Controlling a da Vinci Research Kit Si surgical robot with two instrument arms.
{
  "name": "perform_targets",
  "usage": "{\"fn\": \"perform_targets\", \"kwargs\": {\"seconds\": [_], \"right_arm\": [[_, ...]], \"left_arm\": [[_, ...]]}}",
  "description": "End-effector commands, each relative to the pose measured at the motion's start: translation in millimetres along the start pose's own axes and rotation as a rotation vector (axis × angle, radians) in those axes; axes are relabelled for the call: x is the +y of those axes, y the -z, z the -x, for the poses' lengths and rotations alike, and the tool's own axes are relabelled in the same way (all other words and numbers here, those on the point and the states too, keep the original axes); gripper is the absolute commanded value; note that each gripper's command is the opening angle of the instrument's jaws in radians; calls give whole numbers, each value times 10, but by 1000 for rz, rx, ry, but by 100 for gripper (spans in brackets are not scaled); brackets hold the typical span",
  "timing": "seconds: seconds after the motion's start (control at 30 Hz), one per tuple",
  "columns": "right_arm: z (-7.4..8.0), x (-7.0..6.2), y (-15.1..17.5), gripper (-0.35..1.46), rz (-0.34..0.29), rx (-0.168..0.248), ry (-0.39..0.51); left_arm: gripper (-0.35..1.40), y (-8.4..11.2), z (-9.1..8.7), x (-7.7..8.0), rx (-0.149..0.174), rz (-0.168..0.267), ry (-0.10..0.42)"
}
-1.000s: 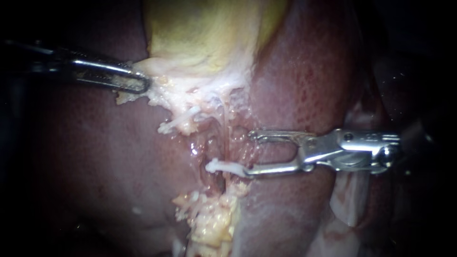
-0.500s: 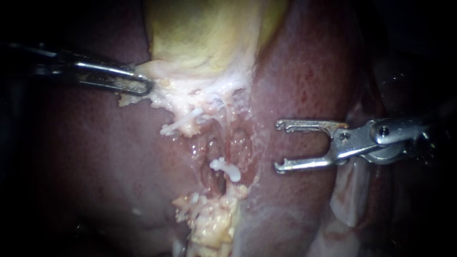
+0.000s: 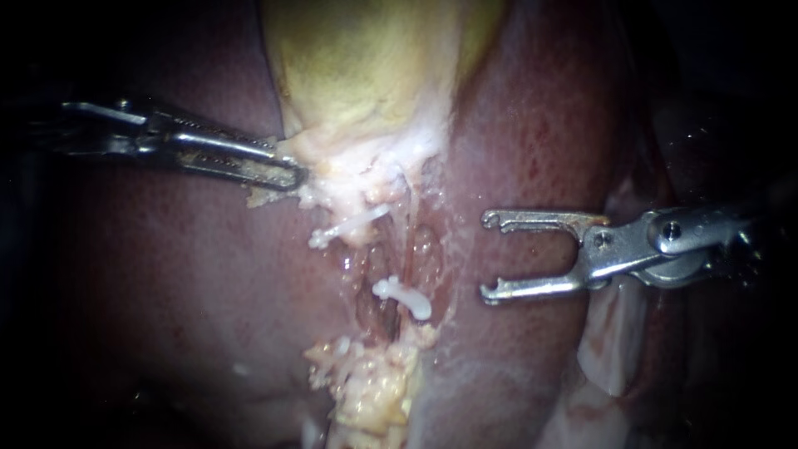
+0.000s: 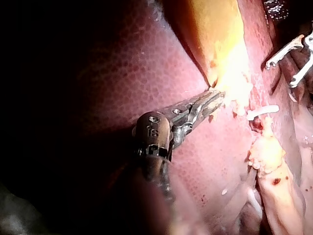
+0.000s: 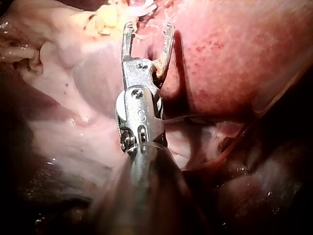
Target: Going back first clip right tube
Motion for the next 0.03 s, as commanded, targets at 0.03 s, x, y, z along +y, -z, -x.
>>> {"fn": "perform_targets", "kwargs": {"seconds": [0.03], "right_arm": [[0, 0, 0, 50, -1, 1, 0]], "left_arm": [[-35, 2, 0, 1, 0, 1, 0]]}}
